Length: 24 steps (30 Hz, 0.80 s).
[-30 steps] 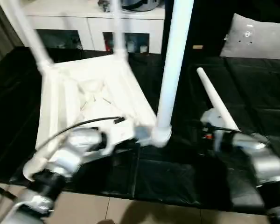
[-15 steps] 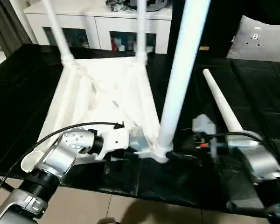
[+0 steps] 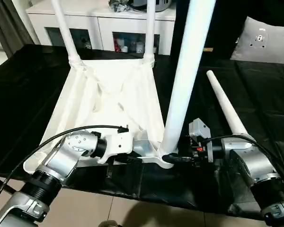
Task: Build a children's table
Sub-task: Rotate leg to tighten
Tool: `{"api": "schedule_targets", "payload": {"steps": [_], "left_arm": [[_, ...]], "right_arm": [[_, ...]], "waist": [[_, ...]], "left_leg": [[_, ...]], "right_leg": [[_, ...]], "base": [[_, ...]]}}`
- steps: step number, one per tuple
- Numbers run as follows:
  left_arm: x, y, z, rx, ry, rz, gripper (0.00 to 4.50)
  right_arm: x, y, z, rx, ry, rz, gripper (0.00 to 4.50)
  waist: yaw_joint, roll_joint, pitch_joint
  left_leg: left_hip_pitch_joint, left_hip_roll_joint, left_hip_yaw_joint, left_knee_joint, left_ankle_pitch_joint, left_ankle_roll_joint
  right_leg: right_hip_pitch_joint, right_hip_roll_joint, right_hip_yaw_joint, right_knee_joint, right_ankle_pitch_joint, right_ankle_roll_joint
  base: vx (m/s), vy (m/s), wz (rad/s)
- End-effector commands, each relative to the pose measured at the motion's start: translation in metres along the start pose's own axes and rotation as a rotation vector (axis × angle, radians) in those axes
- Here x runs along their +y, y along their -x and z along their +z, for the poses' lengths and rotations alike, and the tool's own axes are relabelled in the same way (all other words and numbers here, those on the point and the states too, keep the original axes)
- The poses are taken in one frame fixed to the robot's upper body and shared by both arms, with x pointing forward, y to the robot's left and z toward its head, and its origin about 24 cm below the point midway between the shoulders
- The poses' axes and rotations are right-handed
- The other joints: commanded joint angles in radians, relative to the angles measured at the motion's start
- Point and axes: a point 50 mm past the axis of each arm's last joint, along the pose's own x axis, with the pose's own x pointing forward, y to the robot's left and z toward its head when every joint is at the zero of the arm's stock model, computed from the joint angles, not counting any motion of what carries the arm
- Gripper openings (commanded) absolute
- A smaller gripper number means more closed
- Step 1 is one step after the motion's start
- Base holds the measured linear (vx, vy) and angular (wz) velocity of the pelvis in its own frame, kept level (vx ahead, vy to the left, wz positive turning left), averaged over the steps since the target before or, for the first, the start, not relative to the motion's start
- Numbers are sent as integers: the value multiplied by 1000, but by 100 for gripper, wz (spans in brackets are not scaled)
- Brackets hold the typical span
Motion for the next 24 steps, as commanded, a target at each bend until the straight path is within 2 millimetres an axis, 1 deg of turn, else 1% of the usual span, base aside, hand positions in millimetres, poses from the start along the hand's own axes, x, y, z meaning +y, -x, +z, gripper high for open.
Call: {"api": "schedule_targets", "payload": {"steps": [1, 2, 5, 6, 7, 8, 9, 10, 11, 12, 13, 14, 15, 16, 17, 18, 19, 20, 21, 22, 23, 24], "left_arm": [[-10, -13, 9, -10, -46, -100, 0], [-10, -13, 9, -14, -37, -91, 0], [-9, -14, 9, -31, -4, -57, 0], [-9, -15, 9, -37, 16, -35, 0], [-9, -20, 11, -44, 48, 9, 0], [-8, -23, 12, -45, 66, 33, 0], [-8, -23, 12, -46, 68, 36, 0], [-7, -31, 17, -59, 96, 72, 0], [-7, -32, 17, -60, 99, 75, 0], [-7, -33, 18, -61, 106, 83, 0], [-2, -47, 27, -75, 148, 168, 0], [0, -52, 31, -78, 166, 197, 0], [1, -54, 32, -79, 176, 211, 0], [4, -59, 35, -81, 188, 245, 0], [7, -64, 38, -83, 201, 276, 0], [11, -68, 41, -79, 210, 315, 0], [15, -72, 44, -68, 215, 358, 0], [16, -73, 45, -59, 211, 370, 0], [17, -74, 45, -57, 210, 372, 0], [17, -73, 45, -47, 204, 373, 0], [18, -73, 46, -45, 202, 373, 0], [18, -73, 46, -44, 201, 373, 0]], "right_arm": [[1, -4, 4, -17, 4, 10, 271], [2, -5, 3, -23, -1, 13, 269], [6, -9, 2, -47, -23, 0, 268], [5, -13, 1, -53, -45, -27, 268], [2, -20, -1, -51, -84, -111, 268], [0, -24, -3, -49, -103, -158, 268], [-1, -24, -3, -48, -105, -164, 268], [-4, -34, -1, -98, -138, -251, 267], [-5, -35, 0, -104, -142, -258, 267], [-5, -37, 0, -118, -152, -274, 267], [-12, -50, 3, -160, -210, -393, 267], [-14, -55, 4, -170, -231, -432, 267], [-15, -58, 5, -174, -241, -451, 267], [-16, -63, 5, -168, -251, -487, 267], [-18, -68, 5, -164, -272, -536, 267], [-21, -72, 6, -162, -300, -596, 267], [-23, -77, 6, -162, -323, -657, 267], [-23, -79, 7, -164, -316, -664, 267], [-23, -80, 8, -164, -314, -664, 302], [-21, -81, 9, -177, -294, -660, 302], [-21, -81, 9, -186, -293, -658, 323], [-21, -80, 9, -192, -294, -657, 340]], "waist": [[-5, -12, -61], [-6, -16, -61], [-5, -14, -61], [-6, -14, -59], [-8, -14, -59], [-13, -11, -53], [-18, -12, -51], [-23, -12, -48], [-26, -12, -47], [-31, -14, -46], [-42, -8, -44], [-52, -5, -44], [-55, -8, -43], [-62, -2, -45], [-68, -6, -44], [-73, -7, -46], [-78, -4, -47], [-79, -2, -49], [-79, -3, -50], [-75, 0, -52], [-75, 0, -53], [-74, -1, -55]], "left_leg": [[-4, 38, 2, -62, -103, 76], [-4, 39, 2, -62, -103, 76], [-4, 39, 2, -63, -104, 74], [-5, 38, 2, -64, -109, 73], [-4, 39, 1, -66, -115, 67], [-5, 39, 1, -70, -140, 55], [-2, 37, 1, -73, -163, 46], [3, 35, 1, -75, -204, 31], [3, 35, -1, -77, -218, 23], [0, 32, -5, -80, -231, 12], [2, 33, -5, -82, -254, 6], [2, 32, -7, -82, -259, -3], [3, 31, -8, -82, -267, -3], [2, 26, -10, -80, -274, -2], [-1, 26, -9, -80, -271, 2], [0, 25, -8, -78, -266, 6], [0, 23, -7, -77, -254, 6], [1, 23, -9, -77, -251, 3], [1, 23, -8, -76, -249, 7], [-2, 25, -8, -75, -240, 16], [-2, 25, -7, -74, -234, 19], [-4, 27, -7, -74, -215, 27]], "right_leg": [[60, -69, 56, -63, -128, -208], [60, -69, 56, -62, -126, -208], [60, -70, 56, -64, -140, -204], [59, -70, 55, -67, -153, -200], [59, -69, 55, -67, -163, -198], [57, -70, 55, -73, -202, -191], [56, -69, 54, -77, -237, -185], [55, -72, 54, -89, -327, -160], [55, -74, 54, -91, -362, -152], [59, -75, 51, -97, -411, -128], [54, -73, 53, -101, -433, -117], [55, -72, 51, -101, -437, -113], [53, -72, 48, -107, -449, -109], [55, -73, 47, -107, -459, -105], [56, -70, 48, -109, -455, -102], [52, -68, 49, -109, -438, -105], [51, -67, 50, -108, -418, -113], [51, -66, 48, -106, -401, -118], [52, -67, 48, -107, -392, -119], [53, -69, 51, -103, -362, -127], [53, -68, 52, -102, -339, -132], [56, -67, 53, -95, -284, -148]], "base": [[0, 0, 0], [0, 0, 0], [0, 0, 0], [0, 0, 0], [0, 0, 0], [0, 0, 0], [0, 0, 0], [0, 0, 0], [0, 0, 0], [0, 0, 0], [0, 0, 0], [0, 0, 0], [0, 0, 0], [0, 0, 0], [0, 0, 0], [0, 0, 0], [0, 0, 0], [0, 0, 0], [0, 0, 0], [0, 0, 0], [0, 0, 0], [0, 0, 0]]}}
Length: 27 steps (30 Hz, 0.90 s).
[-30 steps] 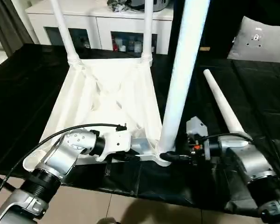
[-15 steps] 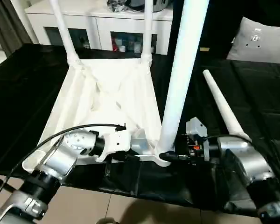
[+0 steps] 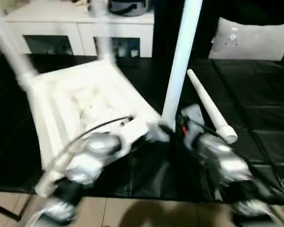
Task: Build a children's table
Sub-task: Rotate leg to tighten
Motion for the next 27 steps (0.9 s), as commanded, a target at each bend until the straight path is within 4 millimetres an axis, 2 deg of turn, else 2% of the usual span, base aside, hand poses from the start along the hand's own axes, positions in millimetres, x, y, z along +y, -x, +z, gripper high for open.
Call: {"api": "schedule_targets", "payload": {"steps": [1, 4, 8, 9, 10, 14, 18, 21, 22, 23, 25, 27], "left_arm": [[-22, -15, 21, -51, -82, -116, 0], [-21, -11, 17, -38, -106, -124, 0], [-12, -2, 5, -20, -121, -129, 0], [-11, 0, 3, -18, -127, -134, 0], [-9, 2, 1, -17, -136, -145, 0], [-6, 8, -5, -19, -168, -184, 0], [0, 21, -16, 5, -219, -260, 0], [2, 30, -20, -1, -260, -333, 0], [2, 34, -22, 8, -276, -370, 0], [2, 35, -22, 9, -278, -375, 0], [4, 42, -26, 32, -313, -437, 0], [4, 46, -28, 40, -330, -471, 0]], "right_arm": [[29, -12, -3, 6, -24, 117, 340], [23, -7, -2, -11, -17, 117, 379], [7, 12, -1, -36, 53, 180, 394], [4, 17, -2, -29, 69, 199, 394], [1, 21, -2, -22, 85, 225, 422], [-6, 32, 0, -14, 121, 281, 442], [-22, 48, 7, 26, 181, 366, 442], [-30, 56, 13, 55, 220, 433, 442], [-31, 59, 17, 68, 254, 465, 442], [-31, 59, 18, 69, 259, 470, 442], [-34, 64, 25, 84, 327, 532, 442], [-34, 66, 28, 94, 366, 581, 442]], "waist": [[11, 3, -55], [21, 3, -55], [27, 4, -55], [29, 4, -54], [32, 3, -52], [45, 2, -51], [50, 7, -53], [55, 6, -53], [56, 2, -53], [58, 3, -53], [59, -1, -54], [60, 1, -53]], "left_leg": [[-11, 28, -6, -70, -195, 41], [-13, 28, -4, -68, -158, 53], [-14, 31, -3, -68, -167, 64], [-13, 30, -3, -68, -169, 66], [-12, 31, -2, -69, -180, 67], [-10, 32, -2, -71, -197, 61], [-9, 33, -3, -69, -187, 64], [-11, 33, -2, -68, -177, 73], [-11, 32, -1, -67, -172, 74], [-11, 33, -1, -67, -169, 75], [-12, 34, -1, -66, -170, 79], [-10, 35, 0, -66, -171, 80]], "right_leg": [[53, -68, 54, -89, -234, -167], [57, -67, 54, -83, -183, -183], [58, -68, 53, -83, -171, -183], [58, -67, 53, -84, -176, -181], [56, -67, 53, -87, -199, -179], [54, -69, 54, -92, -264, -157], [54, -69, 54, -88, -235, -164], [55, -66, 53, -84, -202, -175], [56, -67, 53, -83, -200, -178], [56, -68, 53, -82, -202, -180], [56, -69, 52, -81, -215, -180], [53, -68, 52, -82, -222, -183]], "base": [[0, 0, 0], [0, 0, 0], [0, 0, 0], [0, 0, 0], [0, 0, 0], [0, 0, 0], [0, 0, 0], [0, 0, 0], [0, 0, 0], [0, 0, 0], [0, 0, 0], [0, 0, 0]]}}
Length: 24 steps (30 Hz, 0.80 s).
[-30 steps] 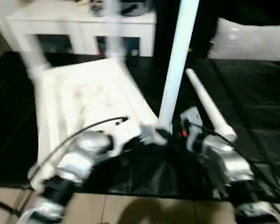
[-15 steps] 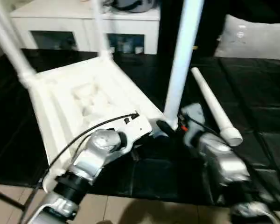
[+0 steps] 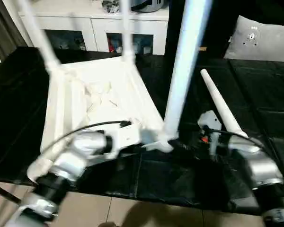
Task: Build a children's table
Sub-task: Rotate leg to tighten
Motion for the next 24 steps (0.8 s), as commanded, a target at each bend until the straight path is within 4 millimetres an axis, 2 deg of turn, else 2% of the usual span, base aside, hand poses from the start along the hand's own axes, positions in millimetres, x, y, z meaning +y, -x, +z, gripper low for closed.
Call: {"api": "schedule_targets", "payload": {"steps": [1, 2, 4, 7, 12, 14, 16, 20, 24], "left_arm": [[-10, -5, -2, 32, -49, -133, 0], [-11, -4, -2, 32, -54, -149, 0], [-12, -3, -2, 42, -82, -185, 0], [-14, -3, -1, 43, -93, -205, 0], [-17, -4, 3, 21, -105, -225, 0], [-19, -4, 6, 13, -111, -236, 0], [-20, -5, 7, 10, -115, -240, 0], [-20, -5, 7, 11, -118, -246, 0], [-20, -5, 7, 14, -117, -251, 0]], "right_arm": [[-1, -1, 14, -5, 90, 65, 442], [0, -2, 14, 1, 96, 87, 442], [4, -4, 14, 16, 86, 159, 442], [7, -7, 13, 23, 81, 205, 442], [13, -13, 11, 31, 77, 263, 426], [16, -17, 8, 34, 72, 277, 396], [16, -18, 7, 34, 60, 277, 386], [16, -19, 5, 33, 32, 282, 347], [17, -19, 4, 34, 12, 291, 307]], "waist": [[1, -4, -56], [3, -11, -55], [8, -7, -56], [12, -8, -57], [18, -10, -58], [20, -10, -58], [21, -9, -58], [29, -7, -60], [29, -6, -60]], "left_leg": [[-4, 36, 0, -63, -168, 77], [-3, 36, 2, -63, -167, 77], [-3, 37, 1, -63, -162, 80], [-3, 39, 1, -62, -150, 82], [-3, 38, 1, -63, -151, 75], [-3, 38, 1, -63, -152, 73], [-3, 39, 1, -63, -150, 72], [-3, 38, 2, -60, -138, 72], [-2, 38, 1, -62, -148, 66]], "right_leg": [[58, -69, 54, -81, -226, -179], [57, -70, 55, -81, -230, -179], [56, -69, 54, -79, -225, -184], [56, -69, 55, -74, -190, -195], [58, -71, 55, -74, -201, -192], [57, -71, 56, -74, -209, -187], [57, -71, 56, -74, -210, -187], [57, -69, 57, -70, -177, -191], [57, -70, 55, -72, -192, -187]], "base": [[0, 0, 0], [0, 0, 0], [0, 0, 0], [0, 0, 0], [0, 0, 0], [0, 0, 0], [0, 0, 0], [0, 0, 0], [0, 0, 0]]}}
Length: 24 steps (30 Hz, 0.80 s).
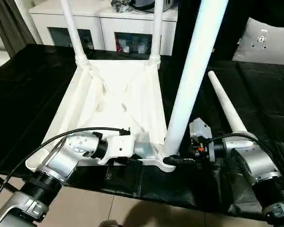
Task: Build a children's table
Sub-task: Rotate leg to tighten
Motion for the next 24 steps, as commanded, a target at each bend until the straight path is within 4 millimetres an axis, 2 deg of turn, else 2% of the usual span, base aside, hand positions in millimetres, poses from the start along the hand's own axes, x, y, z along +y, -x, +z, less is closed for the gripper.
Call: {"api": "schedule_targets", "payload": {"steps": [1, 7, 14, 15, 18, 20, 21, 22, 23, 24], "left_arm": [[-9, -9, 2, 20, -37, -107, 0], [-10, -8, 0, 25, -25, -112, 0], [-11, -9, -2, 4, 26, -97, 0], [-10, -11, -1, -18, 56, -72, 0], [-7, -19, 2, -50, 152, 22, 0], [-3, -25, 5, -64, 201, 100, 0], [-1, -29, 7, -72, 213, 128, 0], [3, -37, 13, -79, 235, 194, 0], [4, -39, 14, -80, 238, 204, 0], [5, -41, 16, -81, 242, 218, 0]], "right_arm": [[-2, 1, 1, 7, -14, -1, 303], [2, -2, -2, 3, -33, 13, 263], [6, -9, -4, -32, -41, -17, 257], [4, -15, -5, -46, -74, -71, 257], [-2, -34, -9, -50, -169, -238, 256], [-6, -43, -8, -68, -217, -333, 256], [-8, -48, -8, -74, -239, -374, 256], [-13, -56, -7, -90, -285, -462, 256], [-14, -57, -7, -91, -293, -474, 256], [-15, -58, -6, -94, -306, -492, 256]], "waist": [[-6, -2, -60], [-6, -2, -61], [-8, -4, -59], [-9, 0, -58], [-21, -2, -48], [-46, 5, -38], [-52, 3, -36], [-65, 4, -29], [-79, 5, -26], [-84, 6, -29]], "left_leg": [[-3, 38, 0, -63, -149, 64], [-3, 37, 0, -62, -149, 60], [-4, 36, 0, -64, -153, 55], [-3, 37, 1, -65, -157, 54], [0, 34, -2, -75, -222, 27], [7, 30, -7, -80, -302, -4], [12, 27, -8, -80, -326, -7], [17, 21, -12, -78, -373, -14], [24, 17, -17, -76, -418, -19], [27, 15, -20, -74, -426, -20]], "right_leg": [[58, -69, 55, -73, -194, -185], [59, -68, 55, -73, -188, -183], [59, -69, 54, -74, -206, -179], [57, -69, 55, -74, -212, -181], [57, -70, 52, -90, -341, -147], [51, -69, 47, -104, -473, -110], [48, -70, 44, -112, -524, -93], [45, -71, 37, -126, -620, -57], [42, -70, 25, -140, -689, -23], [42, -72, 22, -143, -697, -15]], "base": [[0, 0, 0], [0, 0, 0], [0, 0, 0], [0, 0, 0], [0, 0, 0], [0, 0, 0], [0, 0, 0], [0, 0, 0], [0, 0, 0], [0, 0, 0]]}}
